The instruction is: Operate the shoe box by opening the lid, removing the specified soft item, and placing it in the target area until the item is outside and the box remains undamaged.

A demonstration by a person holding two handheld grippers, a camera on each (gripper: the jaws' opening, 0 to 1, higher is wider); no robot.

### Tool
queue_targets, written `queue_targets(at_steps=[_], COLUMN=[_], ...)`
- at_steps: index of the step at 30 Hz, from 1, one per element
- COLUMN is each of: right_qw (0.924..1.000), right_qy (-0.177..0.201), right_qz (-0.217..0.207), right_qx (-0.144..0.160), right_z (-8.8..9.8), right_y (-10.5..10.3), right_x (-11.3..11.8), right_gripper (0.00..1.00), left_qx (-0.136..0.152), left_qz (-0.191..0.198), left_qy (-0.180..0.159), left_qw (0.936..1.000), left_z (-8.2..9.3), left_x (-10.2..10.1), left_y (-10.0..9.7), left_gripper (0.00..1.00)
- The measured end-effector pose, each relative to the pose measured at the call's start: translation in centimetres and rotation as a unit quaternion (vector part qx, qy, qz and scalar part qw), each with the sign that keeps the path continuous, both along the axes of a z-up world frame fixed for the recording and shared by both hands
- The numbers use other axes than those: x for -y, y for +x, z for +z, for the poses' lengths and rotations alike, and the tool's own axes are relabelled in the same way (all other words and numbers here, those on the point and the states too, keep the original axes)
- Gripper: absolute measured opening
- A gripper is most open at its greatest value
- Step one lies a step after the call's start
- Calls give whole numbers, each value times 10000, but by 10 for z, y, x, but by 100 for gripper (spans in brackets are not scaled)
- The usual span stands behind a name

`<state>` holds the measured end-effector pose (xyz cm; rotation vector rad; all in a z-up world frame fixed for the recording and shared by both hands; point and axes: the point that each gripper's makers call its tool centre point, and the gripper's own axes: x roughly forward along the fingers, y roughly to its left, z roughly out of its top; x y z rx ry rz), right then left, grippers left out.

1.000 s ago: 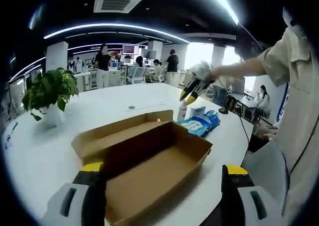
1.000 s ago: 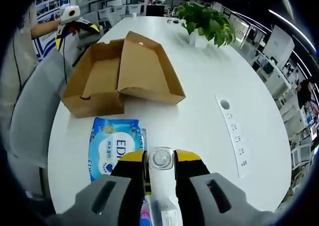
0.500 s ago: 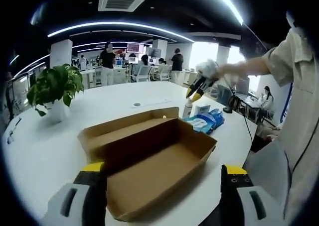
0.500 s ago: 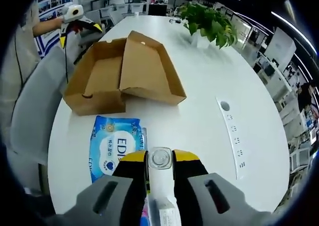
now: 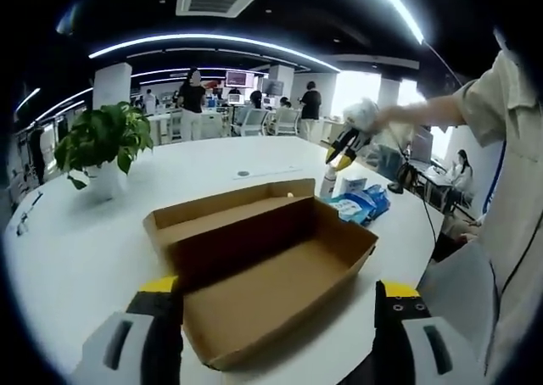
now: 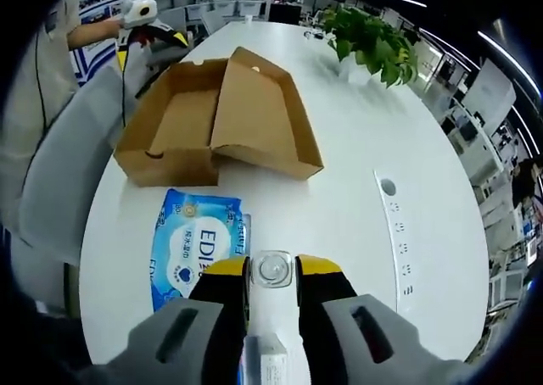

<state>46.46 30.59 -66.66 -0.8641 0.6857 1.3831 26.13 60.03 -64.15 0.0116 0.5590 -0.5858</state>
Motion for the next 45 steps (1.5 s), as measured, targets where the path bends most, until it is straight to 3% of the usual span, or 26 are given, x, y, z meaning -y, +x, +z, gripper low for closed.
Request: queue_targets(at_steps=[4, 8, 12, 15, 16, 19, 25, 27, 33, 37, 39, 40, 43, 45], right_qw=[10000, 9998, 9987, 9950, 9913, 9888, 9834, 9780, 9746, 9650, 9625, 9574, 9528, 9541], right_qy=[30, 118, 287, 580, 870, 1008, 1227, 1427, 1551, 1545, 1501, 1410, 1382, 1336], right_qz=[-31, -148, -416, -797, -948, -1068, -1296, -1427, -1527, -2053, -2214, -2479, -2648, -2638], right_qx=[8, 63, 32, -143, -259, -276, -327, -529, -532, -523, -452, -464, -539, -479], right_z=[5, 14, 23, 25, 33, 40, 44, 46, 41, 33, 29, 24, 18, 13], right_y=[-3, -3, -5, -1, 0, 1, -1, -5, -7, 4, 11, 16, 19, 20], right_x=[0, -3, -11, -18, -27, -39, -64, -76, -99, -105, -107, -106, -109, -113], right_gripper=[24, 27, 30, 27, 26, 29, 30, 32, 35, 32, 32, 32, 34, 33], left_qx=[-34, -82, -90, -113, -117, -140, -310, -248, -407, -596, -666, -663, -702, -726], left_qz=[200, 447, 587, 721, 739, 865, 1203, 1336, 1692, 1983, 2074, 2079, 2177, 2176], left_qy=[76, 182, 253, 383, 420, 608, 795, 1025, 1122, 826, 935, 996, 893, 892], left_qw=[9998, 9988, 9979, 9966, 9963, 9943, 9891, 9854, 9783, 9748, 9715, 9708, 9694, 9692], left_z=[-2, -6, -8, -12, -13, -17, -29, -30, -41, -47, -50, -51, -52, -54], left_x=[-11, -25, -32, -38, -39, -43, -55, -62, -71, -75, -79, -80, -81, -81], left_y=[3, 6, 5, 4, 4, 3, 0, 0, -6, -7, -8, -8, -6, -5], left_gripper=[90, 76, 69, 64, 60, 50, 40, 37, 32, 28, 25, 23, 17, 15])
